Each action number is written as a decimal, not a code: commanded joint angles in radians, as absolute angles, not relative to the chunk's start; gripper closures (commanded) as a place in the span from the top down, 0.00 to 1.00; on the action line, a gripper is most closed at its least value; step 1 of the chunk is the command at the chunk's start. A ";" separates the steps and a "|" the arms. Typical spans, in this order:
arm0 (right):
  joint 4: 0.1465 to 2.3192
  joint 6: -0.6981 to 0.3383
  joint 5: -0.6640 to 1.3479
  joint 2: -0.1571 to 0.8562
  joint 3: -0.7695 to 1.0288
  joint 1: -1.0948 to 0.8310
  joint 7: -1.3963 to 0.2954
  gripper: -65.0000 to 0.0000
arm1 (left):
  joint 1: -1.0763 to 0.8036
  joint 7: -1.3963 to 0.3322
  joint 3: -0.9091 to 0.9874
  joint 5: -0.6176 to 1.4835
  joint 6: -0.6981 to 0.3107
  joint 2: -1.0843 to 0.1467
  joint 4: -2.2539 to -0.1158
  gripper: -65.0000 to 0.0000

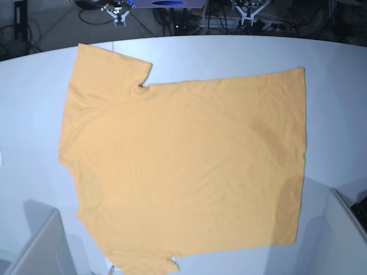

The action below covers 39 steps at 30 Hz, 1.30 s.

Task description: Fold the T-shirt properly

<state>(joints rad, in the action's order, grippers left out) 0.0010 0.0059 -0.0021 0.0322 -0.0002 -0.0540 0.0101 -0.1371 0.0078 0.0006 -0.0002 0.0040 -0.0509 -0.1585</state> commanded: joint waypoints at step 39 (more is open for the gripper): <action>0.556 0.010 0.002 0.061 0.044 -0.564 0.094 0.00 | -0.544 0.205 0.001 -0.001 0.010 -0.067 -0.479 0.00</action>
<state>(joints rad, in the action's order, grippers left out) 0.5598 0.0086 0.0013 0.0559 0.0429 -0.5495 0.0963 -0.5266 0.1982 -0.0006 -0.0006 0.0013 -0.0551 -0.4812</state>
